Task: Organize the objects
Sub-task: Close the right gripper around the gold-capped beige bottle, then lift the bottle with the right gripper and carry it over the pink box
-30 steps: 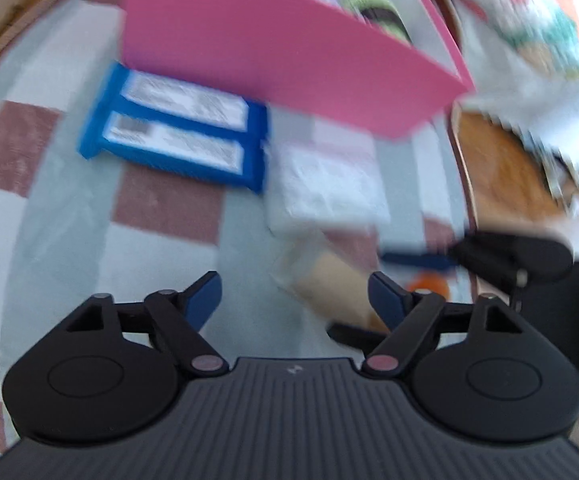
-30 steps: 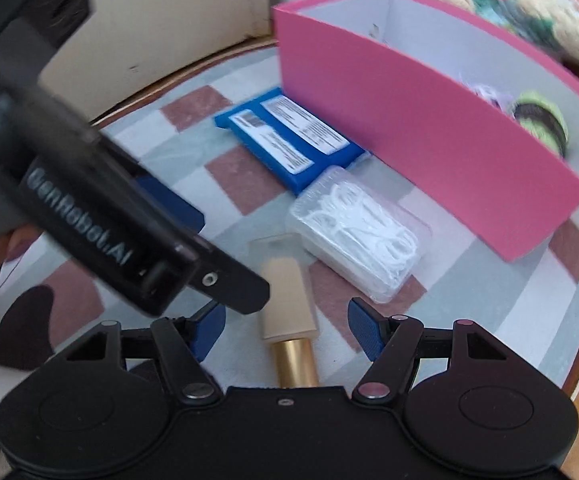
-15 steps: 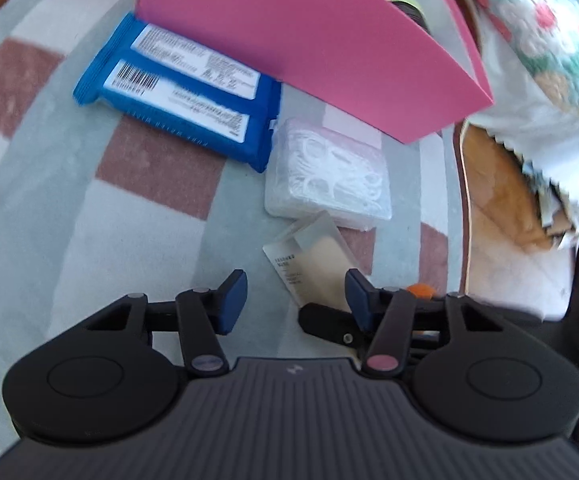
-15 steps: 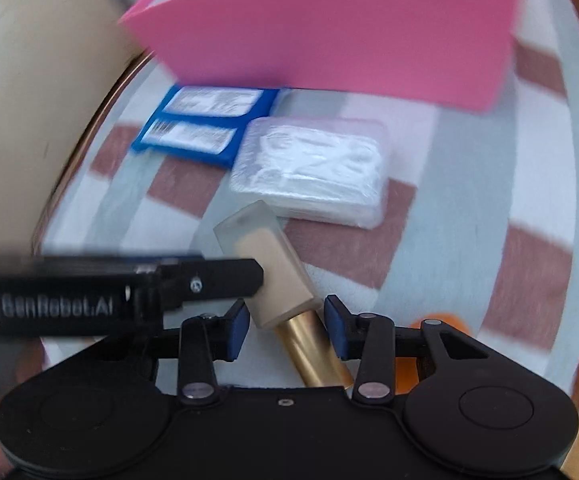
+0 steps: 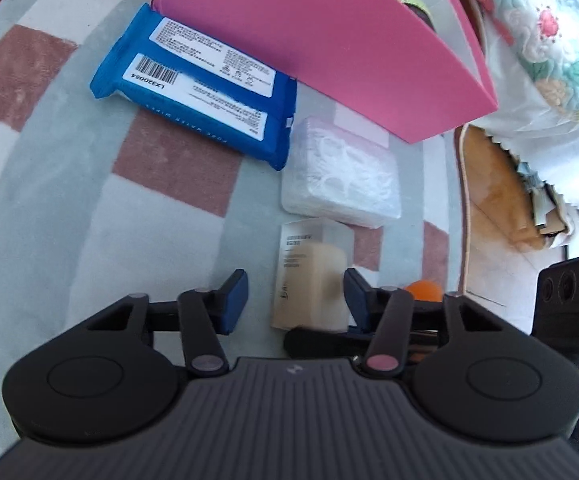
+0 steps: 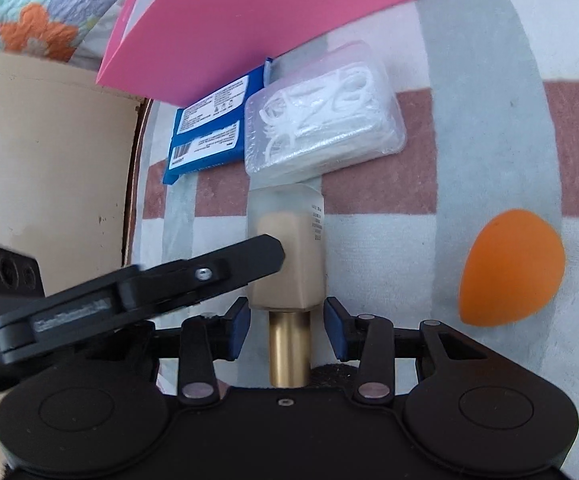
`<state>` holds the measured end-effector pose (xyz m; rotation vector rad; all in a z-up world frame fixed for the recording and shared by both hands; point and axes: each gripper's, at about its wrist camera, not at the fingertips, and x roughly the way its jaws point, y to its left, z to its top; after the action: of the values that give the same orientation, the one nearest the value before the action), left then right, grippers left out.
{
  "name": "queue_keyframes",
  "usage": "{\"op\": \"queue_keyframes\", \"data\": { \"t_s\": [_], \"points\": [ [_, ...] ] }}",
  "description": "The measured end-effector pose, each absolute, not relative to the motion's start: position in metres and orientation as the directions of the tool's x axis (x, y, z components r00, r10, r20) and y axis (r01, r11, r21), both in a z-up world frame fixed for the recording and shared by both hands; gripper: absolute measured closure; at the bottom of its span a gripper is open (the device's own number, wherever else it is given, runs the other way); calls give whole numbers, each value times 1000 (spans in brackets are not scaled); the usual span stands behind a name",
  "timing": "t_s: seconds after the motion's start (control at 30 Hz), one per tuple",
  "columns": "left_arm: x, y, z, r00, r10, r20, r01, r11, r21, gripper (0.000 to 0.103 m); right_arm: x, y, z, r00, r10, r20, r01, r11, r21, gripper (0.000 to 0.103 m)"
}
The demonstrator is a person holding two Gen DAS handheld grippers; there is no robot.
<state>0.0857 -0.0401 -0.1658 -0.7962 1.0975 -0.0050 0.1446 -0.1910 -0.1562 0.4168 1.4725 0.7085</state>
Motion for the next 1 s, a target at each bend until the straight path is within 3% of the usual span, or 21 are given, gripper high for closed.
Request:
{"op": "queue_keyframes", "data": {
  "t_s": [0.07, 0.2, 0.27, 0.37, 0.43, 0.53, 0.67, 0.8, 0.9, 1.0],
  "points": [
    [86, -40, -165, 490, -406, -772, -360, 712, -603, 73, 140, -183, -151, -42, 632, -774, -246, 744, 621, 57],
    [90, -53, -156, 486, -383, -786, -293, 775, -559, 77, 122, -166, -134, 60, 538, -841, -430, 774, 464, 51],
    [92, -57, -155, 470, -398, -788, -289, 774, -563, 78, 117, -166, -134, 110, 532, -840, -431, 787, 442, 51],
    [94, -63, -152, 470, -386, -794, -276, 789, -548, 78, 117, -169, -136, 150, 506, -849, -433, 806, 404, 60],
    [93, -62, -153, 467, -390, -794, -289, 781, -553, 77, 118, -173, -138, 152, 517, -842, -417, 806, 419, 61],
    [91, -59, -158, 464, -388, -796, -311, 771, -556, 65, 128, -185, -140, 140, 529, -837, -398, 804, 442, 61],
    [91, -51, -158, 473, -435, -767, -324, 723, -610, 65, 137, -205, -146, 80, 591, -803, -286, 785, 549, 63],
    [93, -54, -161, 455, -394, -799, -316, 767, -558, 60, 136, -206, -152, 46, 626, -778, -240, 763, 600, 62],
    [93, -53, -166, 458, -419, -784, -335, 736, -589, 68, 133, -205, -152, 47, 630, -775, -234, 761, 605, 62],
    [88, -52, -161, 463, -428, -776, -337, 725, -601, 68, 133, -205, -152, 39, 635, -771, -227, 758, 612, 62]
  ]
}}
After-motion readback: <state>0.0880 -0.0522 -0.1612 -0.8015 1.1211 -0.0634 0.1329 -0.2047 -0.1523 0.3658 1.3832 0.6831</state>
